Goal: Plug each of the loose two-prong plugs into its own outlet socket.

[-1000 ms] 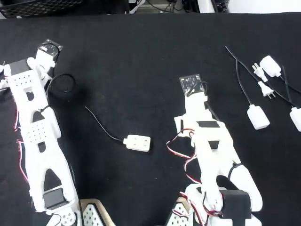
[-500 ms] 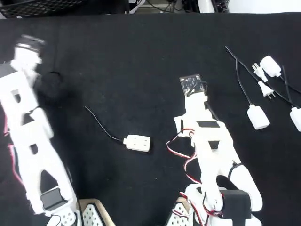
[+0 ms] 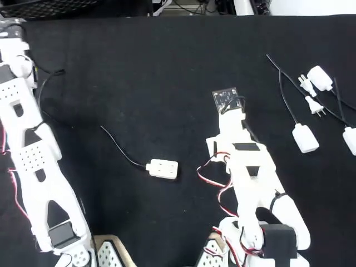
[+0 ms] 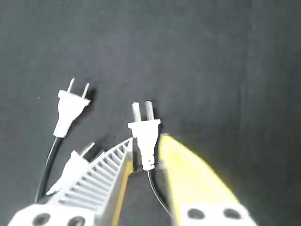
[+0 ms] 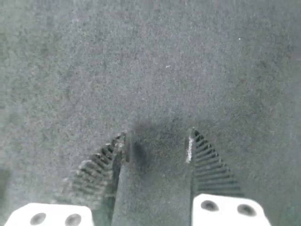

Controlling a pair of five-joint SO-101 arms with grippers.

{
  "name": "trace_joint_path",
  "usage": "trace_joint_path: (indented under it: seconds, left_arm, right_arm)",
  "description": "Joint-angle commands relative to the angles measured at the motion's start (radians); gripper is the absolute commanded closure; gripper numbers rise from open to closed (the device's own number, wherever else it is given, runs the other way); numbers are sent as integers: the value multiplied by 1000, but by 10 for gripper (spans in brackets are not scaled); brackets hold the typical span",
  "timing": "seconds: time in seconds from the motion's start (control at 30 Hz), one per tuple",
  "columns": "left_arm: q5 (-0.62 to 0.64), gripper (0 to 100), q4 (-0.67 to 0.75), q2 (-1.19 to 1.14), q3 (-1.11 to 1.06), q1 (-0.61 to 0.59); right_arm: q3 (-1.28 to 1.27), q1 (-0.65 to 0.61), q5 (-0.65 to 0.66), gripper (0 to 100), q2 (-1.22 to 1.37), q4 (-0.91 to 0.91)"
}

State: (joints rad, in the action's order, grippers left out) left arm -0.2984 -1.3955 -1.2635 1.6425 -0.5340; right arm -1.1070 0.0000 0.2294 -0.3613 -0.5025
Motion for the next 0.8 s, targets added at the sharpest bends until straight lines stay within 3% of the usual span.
trace_joint_path:
  seconds: [0.0, 0.17, 0.53, 0.77]
  left_arm:
    - [77, 761, 20, 15, 16, -24]
    - [74, 759, 31, -54, 19, -48]
    - [78, 768, 204, -203, 19, -62]
    - [74, 957, 273, -255, 19, -45]
  right_arm:
    - [2, -17, 3, 796, -27, 14]
    - [2, -17, 3, 796, -27, 14]
    - [2, -17, 3, 796, -27, 14]
    - [2, -17, 3, 796, -27, 14]
